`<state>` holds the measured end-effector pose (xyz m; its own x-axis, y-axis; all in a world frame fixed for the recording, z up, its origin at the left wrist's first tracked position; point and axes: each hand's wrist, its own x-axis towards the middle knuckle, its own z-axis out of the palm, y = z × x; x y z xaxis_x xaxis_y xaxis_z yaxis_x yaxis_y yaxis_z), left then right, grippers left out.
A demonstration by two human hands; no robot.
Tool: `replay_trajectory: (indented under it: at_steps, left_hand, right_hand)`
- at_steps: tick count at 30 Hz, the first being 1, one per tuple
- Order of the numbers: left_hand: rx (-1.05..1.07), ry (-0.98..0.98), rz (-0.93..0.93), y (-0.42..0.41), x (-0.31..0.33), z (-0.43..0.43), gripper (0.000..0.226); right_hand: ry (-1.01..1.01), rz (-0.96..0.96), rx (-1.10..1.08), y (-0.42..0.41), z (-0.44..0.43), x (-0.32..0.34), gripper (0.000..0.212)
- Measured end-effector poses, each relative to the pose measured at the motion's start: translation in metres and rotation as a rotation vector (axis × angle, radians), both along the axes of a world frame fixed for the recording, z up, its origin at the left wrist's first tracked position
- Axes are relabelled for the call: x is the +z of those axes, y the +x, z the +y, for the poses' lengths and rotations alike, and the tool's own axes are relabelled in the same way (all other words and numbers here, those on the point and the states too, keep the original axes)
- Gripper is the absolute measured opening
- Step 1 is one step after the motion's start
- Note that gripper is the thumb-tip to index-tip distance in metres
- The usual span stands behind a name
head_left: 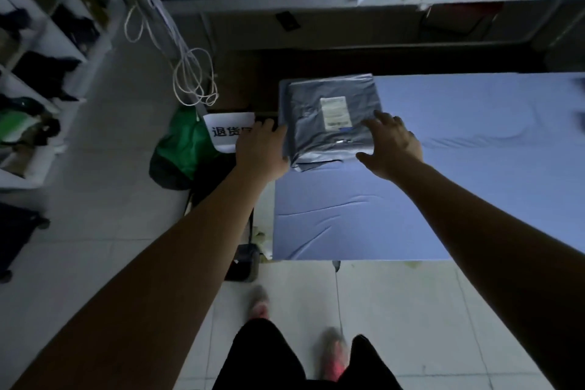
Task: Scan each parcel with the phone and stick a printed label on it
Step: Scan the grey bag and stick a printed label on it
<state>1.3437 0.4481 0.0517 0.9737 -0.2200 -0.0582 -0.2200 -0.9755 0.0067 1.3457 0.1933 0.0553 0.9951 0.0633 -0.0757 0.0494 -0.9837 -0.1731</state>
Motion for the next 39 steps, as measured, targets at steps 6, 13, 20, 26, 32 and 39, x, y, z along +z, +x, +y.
replay_trajectory:
  at_steps: [6, 13, 20, 26, 32, 39]
  left_hand:
    - [0.093, -0.085, 0.104, 0.023, -0.021, -0.038, 0.063]
    - [0.320, -0.387, 0.322, 0.100, -0.105, -0.042, 0.063]
    - [0.632, -0.920, 0.415, 0.140, -0.156, -0.048, 0.067]
    - [0.674, -0.974, 0.360, 0.131, -0.164, -0.061, 0.067]
    - [0.654, -1.060, 0.271, 0.096, -0.141, -0.130, 0.065]
    - [0.571, -1.125, 0.264, 0.040, -0.107, -0.285, 0.080]
  right_hand:
    - [0.060, 0.064, 0.023, 0.040, -0.040, -0.015, 0.072]
    - [0.182, 0.226, -0.064, 0.117, -0.056, -0.090, 0.083]
    - [0.275, 0.338, -0.110, 0.168, -0.066, -0.134, 0.093]
    - [0.353, 0.332, -0.158, 0.162, -0.085, -0.131, 0.112]
    - [0.405, 0.246, -0.183, 0.124, -0.157, -0.104, 0.110]
    - [0.454, 0.190, -0.266, 0.041, -0.316, -0.073, 0.106]
